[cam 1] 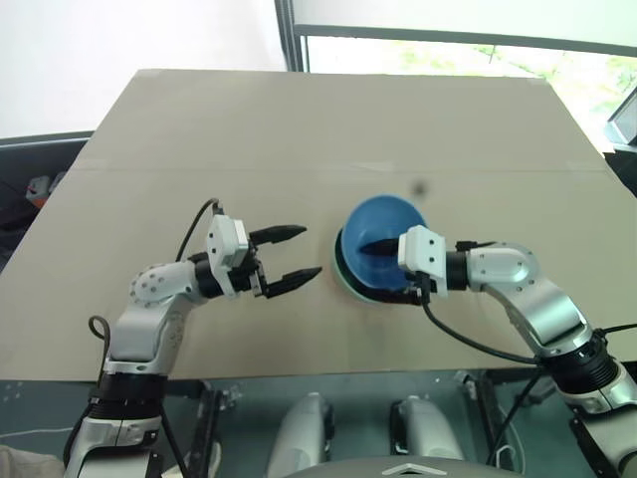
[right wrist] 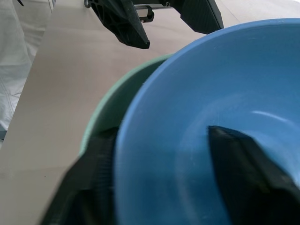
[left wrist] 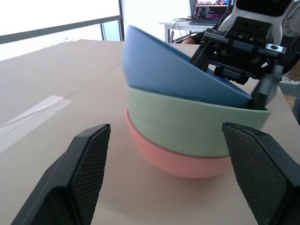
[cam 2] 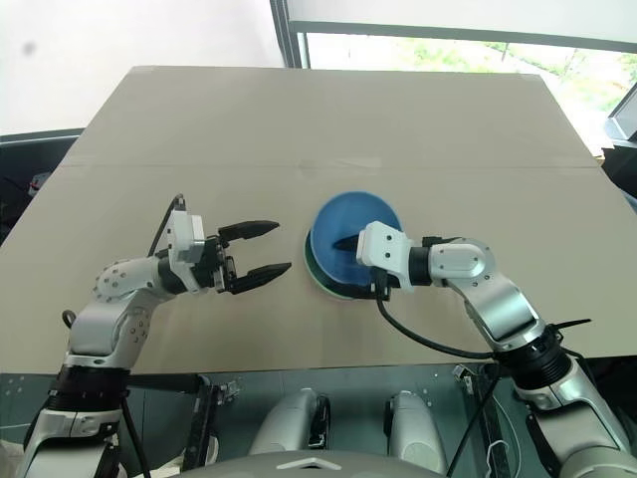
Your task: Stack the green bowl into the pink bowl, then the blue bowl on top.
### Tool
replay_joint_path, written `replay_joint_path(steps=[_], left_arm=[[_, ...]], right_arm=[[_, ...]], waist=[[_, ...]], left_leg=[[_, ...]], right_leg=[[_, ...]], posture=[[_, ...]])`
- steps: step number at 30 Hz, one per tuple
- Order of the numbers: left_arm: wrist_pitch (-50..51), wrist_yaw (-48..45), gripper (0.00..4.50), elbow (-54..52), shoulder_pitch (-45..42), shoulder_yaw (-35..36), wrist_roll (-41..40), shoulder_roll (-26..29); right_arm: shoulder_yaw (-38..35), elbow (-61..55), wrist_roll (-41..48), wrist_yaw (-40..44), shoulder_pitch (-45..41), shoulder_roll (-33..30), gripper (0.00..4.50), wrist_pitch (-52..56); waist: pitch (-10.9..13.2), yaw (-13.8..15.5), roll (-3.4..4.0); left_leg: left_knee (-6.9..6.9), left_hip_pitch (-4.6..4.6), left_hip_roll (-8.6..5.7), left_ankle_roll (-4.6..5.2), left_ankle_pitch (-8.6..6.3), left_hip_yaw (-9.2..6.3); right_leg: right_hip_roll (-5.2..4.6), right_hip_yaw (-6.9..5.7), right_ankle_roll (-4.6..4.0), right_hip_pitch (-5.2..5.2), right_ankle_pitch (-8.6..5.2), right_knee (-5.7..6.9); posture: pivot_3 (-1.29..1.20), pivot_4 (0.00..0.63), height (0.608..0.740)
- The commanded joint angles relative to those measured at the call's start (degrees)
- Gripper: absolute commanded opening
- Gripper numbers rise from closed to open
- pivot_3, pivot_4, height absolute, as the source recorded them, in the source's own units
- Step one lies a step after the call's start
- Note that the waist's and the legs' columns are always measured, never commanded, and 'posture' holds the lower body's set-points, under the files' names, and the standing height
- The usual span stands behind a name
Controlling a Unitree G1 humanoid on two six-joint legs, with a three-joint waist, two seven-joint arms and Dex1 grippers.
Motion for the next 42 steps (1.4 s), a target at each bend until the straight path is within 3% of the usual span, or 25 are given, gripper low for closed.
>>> replay_joint_path(steps=[1,8,13,20,24,29,33,42], left_arm=[[-0.3,1.0,4.03,-3.2,1.2,0.8,-0.4,0.1],[-1.2,4.4,4.03,-5.4,5.4,2.0,0.2,-0.3],[-3.7,10.2,4.03,-7.7,11.4,4.2,3.1,-1.3],[-2.7,8.7,4.03,-9.5,17.5,10.6,-0.6,2.2],[-1.4,7.0,4.03,-9.8,19.6,14.5,-3.1,5.2],[-1.0,6.0,4.03,-6.9,16.4,14.5,-2.7,7.0],[-0.4,6.0,4.03,-6.6,13.8,13.4,-2.8,6.7],[2.1,5.9,4.03,-8.0,13.5,13.0,-2.9,6.7]], right_arm=[[-4.5,-5.5,2.1,-1.0,2.2,-1.5,4.21,0.8],[-18.8,-17.0,16.4,-5.6,10.6,-3.6,4.21,13.7],[-27.9,-22.2,15.6,-5.8,27.8,-8.7,4.21,12.4],[-42.7,-27.2,17.5,-8.4,45.5,-7.3,4.21,11.0],[-49.0,-28.2,16.7,-10.7,49.9,-5.1,4.21,8.4],[-49.9,-23.6,10.6,-15.9,50.1,-2.2,4.21,3.9],[-48.3,-22.2,7.4,-14.1,52.0,-3.3,4.21,0.1],[-50.8,-22.7,13.0,-9.4,53.4,-4.6,4.21,0.0]], waist=[[0.0,0.1,0.00],[0.0,0.7,-0.03],[0.0,1.3,-0.06],[-0.1,1.0,-0.10],[-0.1,1.0,-0.14],[-0.2,1.1,-0.29],[-0.2,1.0,-0.26],[-0.2,1.0,-0.25]], left_leg=[[0.01,0.00,0.00,0.00,0.00,0.00],[0.05,0.08,0.04,-0.01,0.00,-0.01],[0.01,0.05,-0.01,0.01,-0.01,-0.05],[0.03,0.21,0.03,0.27,-0.17,0.04],[0.02,0.28,0.07,0.24,-0.16,0.01],[0.03,0.39,0.04,0.25,-0.17,0.02],[0.01,0.38,0.01,0.07,-0.06,0.06],[0.00,0.37,0.04,0.21,-0.14,0.09]], right_leg=[[0.00,0.00,0.00,0.00,0.00,-0.01],[-0.03,0.02,-0.01,0.03,0.00,-0.09],[-0.14,0.01,-0.02,0.04,-0.01,-0.21],[-0.16,0.13,-0.03,0.11,-0.01,-0.12],[-0.15,0.14,-0.20,0.15,-0.11,-0.08],[-0.16,0.14,-0.26,0.21,-0.15,-0.10],[-0.13,0.16,-0.24,0.22,-0.14,-0.10],[-0.06,0.20,-0.13,0.21,-0.09,-0.11]], posture=[[0.00,0.150,0.740],[0.00,0.150,0.740],[0.00,0.150,0.740],[0.00,0.150,0.740],[0.00,0.150,0.740],[0.00,0.150,0.740],[0.00,0.150,0.740],[0.00,0.150,0.740]])
